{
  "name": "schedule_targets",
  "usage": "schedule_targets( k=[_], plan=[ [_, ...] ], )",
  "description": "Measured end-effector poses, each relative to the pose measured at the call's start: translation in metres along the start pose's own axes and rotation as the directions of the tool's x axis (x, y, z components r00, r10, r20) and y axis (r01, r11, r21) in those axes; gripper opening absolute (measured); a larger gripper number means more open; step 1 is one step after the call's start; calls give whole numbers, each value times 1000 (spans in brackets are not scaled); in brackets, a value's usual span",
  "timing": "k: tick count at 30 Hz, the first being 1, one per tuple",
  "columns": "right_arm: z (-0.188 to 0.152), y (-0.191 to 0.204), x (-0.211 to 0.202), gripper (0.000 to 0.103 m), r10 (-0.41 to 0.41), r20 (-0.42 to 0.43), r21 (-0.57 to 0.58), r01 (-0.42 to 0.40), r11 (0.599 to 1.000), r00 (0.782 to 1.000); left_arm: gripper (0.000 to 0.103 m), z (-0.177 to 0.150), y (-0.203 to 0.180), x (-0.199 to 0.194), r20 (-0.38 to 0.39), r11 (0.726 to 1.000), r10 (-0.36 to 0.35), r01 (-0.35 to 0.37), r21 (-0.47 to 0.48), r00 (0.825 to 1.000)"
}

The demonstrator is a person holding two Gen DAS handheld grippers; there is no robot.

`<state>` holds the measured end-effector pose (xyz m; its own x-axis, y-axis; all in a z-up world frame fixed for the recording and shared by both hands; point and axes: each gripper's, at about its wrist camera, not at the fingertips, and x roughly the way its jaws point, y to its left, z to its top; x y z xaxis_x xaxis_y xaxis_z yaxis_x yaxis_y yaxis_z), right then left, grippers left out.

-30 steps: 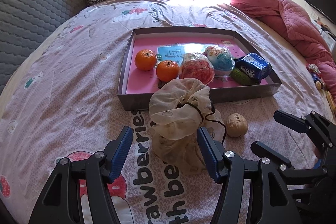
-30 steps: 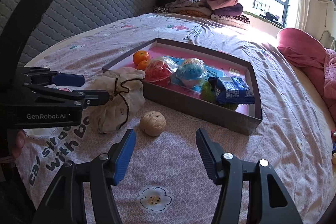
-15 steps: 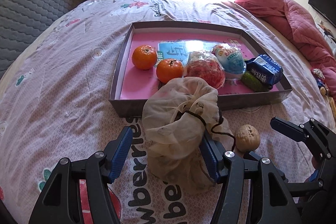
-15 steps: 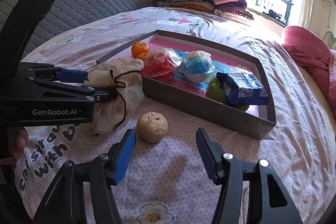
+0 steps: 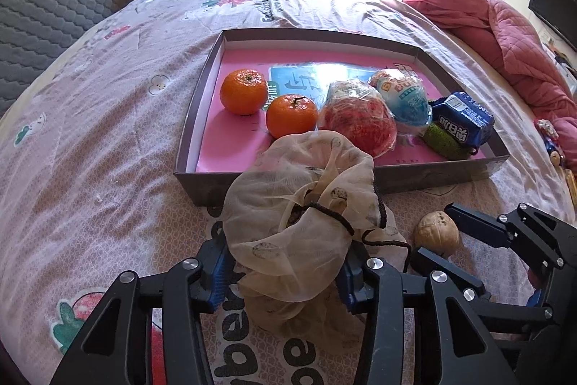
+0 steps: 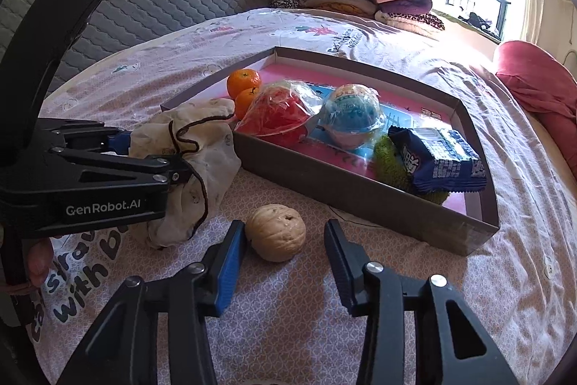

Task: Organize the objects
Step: 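Close the left tool on the mesh drawstring bag while the right tool grasps the walnut, then carry the mesh bag in the left tool and walnut in the right tool into the tray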

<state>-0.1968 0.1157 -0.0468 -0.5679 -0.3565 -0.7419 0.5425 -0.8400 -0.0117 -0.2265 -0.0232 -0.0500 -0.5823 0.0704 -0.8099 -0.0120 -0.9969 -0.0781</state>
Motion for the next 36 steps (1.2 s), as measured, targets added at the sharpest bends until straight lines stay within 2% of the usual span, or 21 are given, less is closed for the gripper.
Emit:
schedule_targets(
  k=[2,8,16,27,36],
  plan=[
    [0,1,0,35,6,1,-5,-6,1000,1000,44,-1,-2,0,2,1000,-5,5,6,1000],
    [-1,-1,-2,35,16,6,12,-16,1000,1000,31,-4,-7,-2,12,999,-22,22,26,1000],
    [0,-10,-6,35,32,13,47,-32,998,999,24,-4,-9,-16,49,999,-15,14,33,999],
    [7,-13,-26,35,21,55,58,-24,998,998,23,2,-20,-55,134,997,33,-42,69,990],
    [19,-14,-45,35,18,97,65,-24,998,995,23,6,-24,-76,168,996,35,-48,72,985]
  ],
)
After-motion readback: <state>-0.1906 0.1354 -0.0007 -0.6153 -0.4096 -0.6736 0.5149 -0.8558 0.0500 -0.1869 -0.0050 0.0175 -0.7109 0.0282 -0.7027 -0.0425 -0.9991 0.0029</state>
